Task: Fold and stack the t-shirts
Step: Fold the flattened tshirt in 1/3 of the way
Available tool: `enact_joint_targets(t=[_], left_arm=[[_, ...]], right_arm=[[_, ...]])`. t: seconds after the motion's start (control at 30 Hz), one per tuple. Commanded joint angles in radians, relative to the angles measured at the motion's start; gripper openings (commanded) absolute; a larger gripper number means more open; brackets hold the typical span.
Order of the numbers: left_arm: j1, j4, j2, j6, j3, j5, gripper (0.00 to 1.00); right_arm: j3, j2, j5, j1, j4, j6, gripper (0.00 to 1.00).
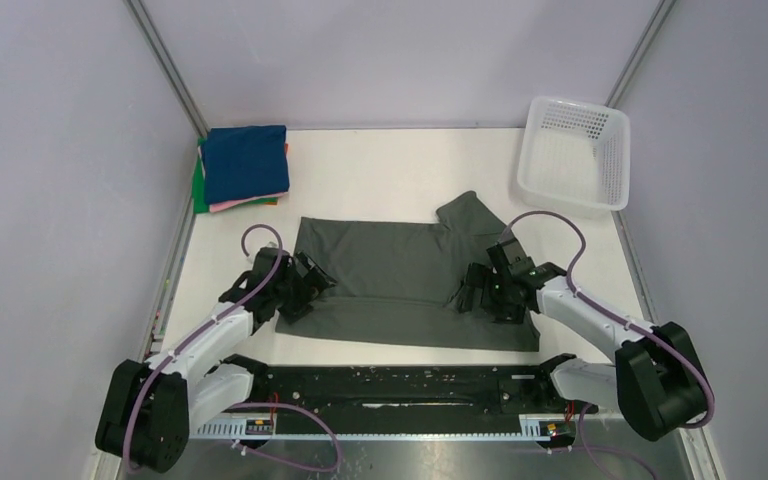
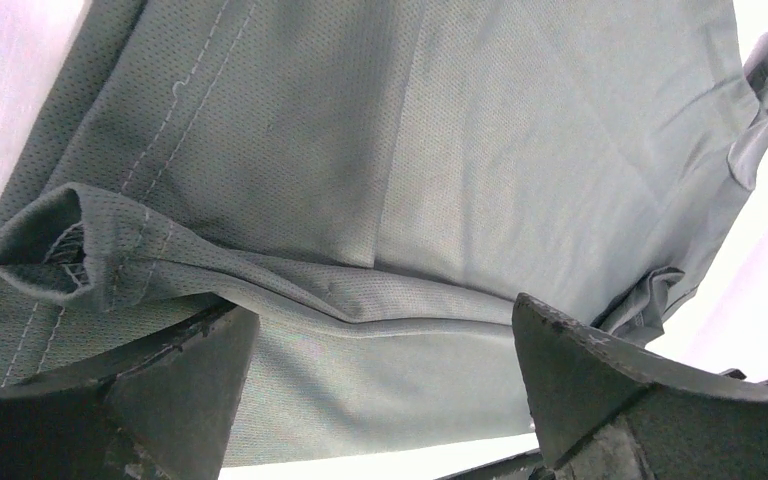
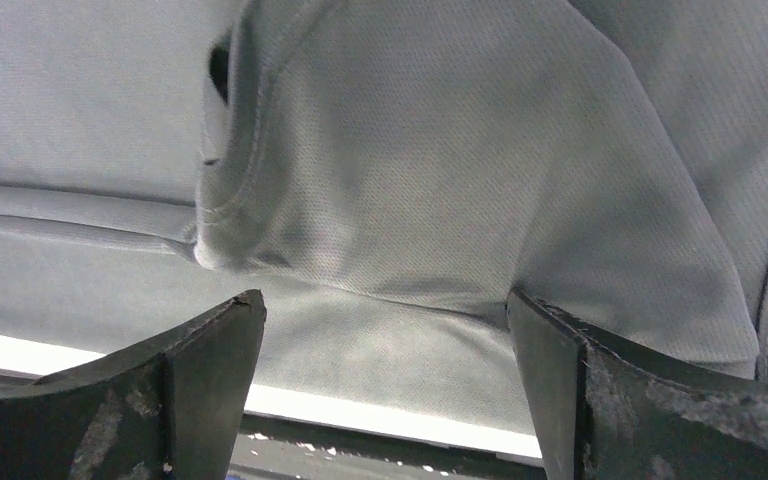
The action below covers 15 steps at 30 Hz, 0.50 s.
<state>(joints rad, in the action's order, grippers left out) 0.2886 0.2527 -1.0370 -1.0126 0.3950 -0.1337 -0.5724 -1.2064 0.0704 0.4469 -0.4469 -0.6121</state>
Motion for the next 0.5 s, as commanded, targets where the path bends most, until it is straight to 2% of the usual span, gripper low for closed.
enact_joint_targets(t=[0.0,0.17,0.47], left_arm=[[0.041,0.19,0.04,-0.041,-0.07,0.066,0.99],[0.097,0.211,0.089,-0.091,-0.104,0.074,0.99],[0.141,0.333,0.281,-0.142,-0.112,0.114,0.99]], right_arm=[[0.035,0.065,-0.007,0.007,-0.122,-0.01,1.0],[0.046,0.127,-0.013,0.007,-0.172,-0.007,0.99],[0.058,0.23,-0.041,0.007,-0.199,-0.011,0.99]])
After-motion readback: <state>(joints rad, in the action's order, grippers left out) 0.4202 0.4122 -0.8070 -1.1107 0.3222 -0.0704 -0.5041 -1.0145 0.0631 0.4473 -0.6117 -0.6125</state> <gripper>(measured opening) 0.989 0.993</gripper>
